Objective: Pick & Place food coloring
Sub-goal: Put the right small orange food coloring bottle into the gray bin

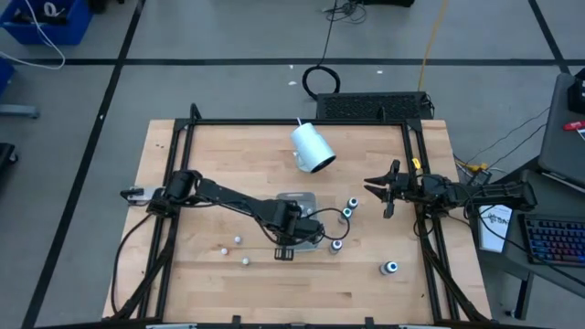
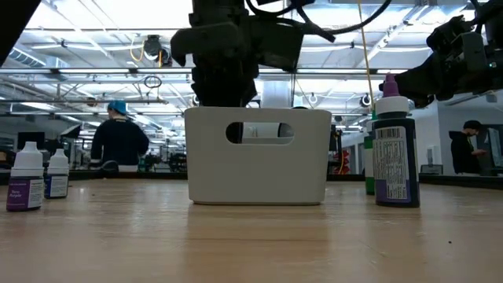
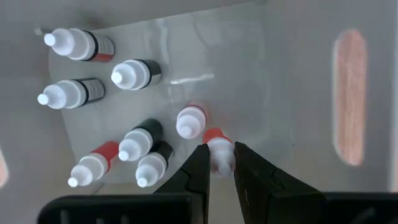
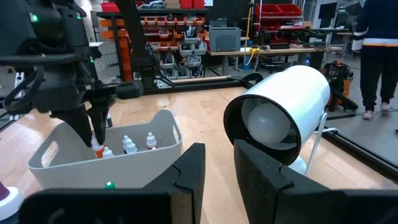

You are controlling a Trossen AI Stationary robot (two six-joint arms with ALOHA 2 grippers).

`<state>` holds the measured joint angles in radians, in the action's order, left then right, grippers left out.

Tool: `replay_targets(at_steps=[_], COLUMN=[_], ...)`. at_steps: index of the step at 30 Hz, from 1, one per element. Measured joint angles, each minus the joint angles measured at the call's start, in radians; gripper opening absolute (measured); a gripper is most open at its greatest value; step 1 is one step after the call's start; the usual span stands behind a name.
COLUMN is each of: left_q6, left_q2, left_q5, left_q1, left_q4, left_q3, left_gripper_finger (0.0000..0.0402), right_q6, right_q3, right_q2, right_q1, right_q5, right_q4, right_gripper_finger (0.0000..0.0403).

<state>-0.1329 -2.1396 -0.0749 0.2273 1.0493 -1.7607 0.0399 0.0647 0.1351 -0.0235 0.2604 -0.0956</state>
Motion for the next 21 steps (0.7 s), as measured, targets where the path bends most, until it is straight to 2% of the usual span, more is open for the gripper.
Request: replay_targets(at_steps=[21], left_q6=[-0.034], left_q2=[0.001], left_q5=[-0.004], left_q1=[-0.015], left_q4=[-0.060], left_q3=[0.077], left_gripper_finger=[0.0056], right_q6=[0.000], right_q3=[0.000], right_q2=[0.000], right_q1=[0.000], right_q5=[0.000], right_q4=[0.001], right_gripper_finger=[0.0077])
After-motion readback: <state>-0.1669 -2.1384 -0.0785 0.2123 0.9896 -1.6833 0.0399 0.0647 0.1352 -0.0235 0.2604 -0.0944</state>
